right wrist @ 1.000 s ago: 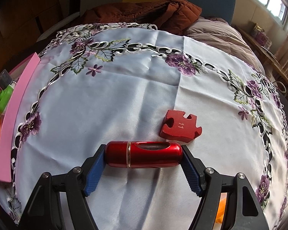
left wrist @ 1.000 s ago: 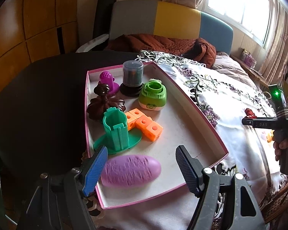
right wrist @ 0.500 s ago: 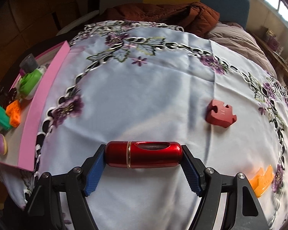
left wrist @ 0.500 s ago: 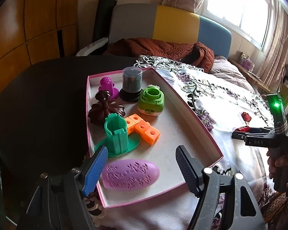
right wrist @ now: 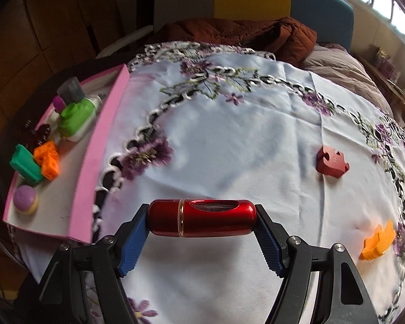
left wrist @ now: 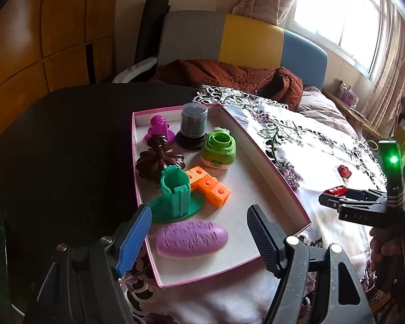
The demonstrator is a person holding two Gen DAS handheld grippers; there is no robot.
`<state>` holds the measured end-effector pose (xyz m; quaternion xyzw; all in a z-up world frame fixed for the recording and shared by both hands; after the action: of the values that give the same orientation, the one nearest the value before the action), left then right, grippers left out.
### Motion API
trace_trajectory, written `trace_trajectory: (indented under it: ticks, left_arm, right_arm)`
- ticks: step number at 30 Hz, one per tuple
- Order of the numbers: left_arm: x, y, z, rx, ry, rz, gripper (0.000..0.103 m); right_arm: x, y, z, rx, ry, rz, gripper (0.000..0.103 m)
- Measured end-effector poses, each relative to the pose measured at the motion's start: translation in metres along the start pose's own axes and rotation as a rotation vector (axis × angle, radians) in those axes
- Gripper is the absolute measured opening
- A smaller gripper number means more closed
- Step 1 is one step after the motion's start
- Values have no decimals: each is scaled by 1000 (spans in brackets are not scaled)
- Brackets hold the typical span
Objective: Organize rigid objects
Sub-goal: 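Carry the red cylinder into the tray beside the orange cubes and open the right gripper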
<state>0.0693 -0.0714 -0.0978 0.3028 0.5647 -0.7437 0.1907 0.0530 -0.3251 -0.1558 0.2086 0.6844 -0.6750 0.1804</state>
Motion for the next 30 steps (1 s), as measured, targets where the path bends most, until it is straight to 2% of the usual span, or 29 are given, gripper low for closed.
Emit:
trace_trajectory:
  ticks: [8, 15, 19, 23, 27, 30]
  left_arm:
    - [-2, -4, -10, -5, -27, 10, 74]
    - [-5, -9, -24, -18, -69, 26, 74]
    - [-6, -10, -29, -24, -79, 30, 74]
    - [-3, -8, -34, -26, -87, 21, 74]
    - [-2, -6, -37, -27, -98, 16, 74]
    - [-1, -4, -39, -29, -106, 11, 74]
  right_arm:
    - [-32, -23, -48, -79, -71, 93, 74]
    - [-55, -27, -101, -147, -175, 129, 74]
    - [-68, -17, -124, -164, -207, 125, 74]
    - [-76, 6, -139, -200, -210, 74, 74]
    - [-77, 28, -154, -191, -248, 32, 75]
    - [-80, 38, -161, -174, -290, 34, 75]
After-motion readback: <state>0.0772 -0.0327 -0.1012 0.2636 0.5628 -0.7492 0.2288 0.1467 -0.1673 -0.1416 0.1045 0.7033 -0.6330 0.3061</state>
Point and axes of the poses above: each gripper's, at about its wrist camera, not at the fingertips, and y roughly the way its jaws point, z to its right, x to its underside, the point moved 9 cm from there along y, roughly the way its jaws point, and after that the axes turned 5 degrees about -y, right-handed, at the moved point
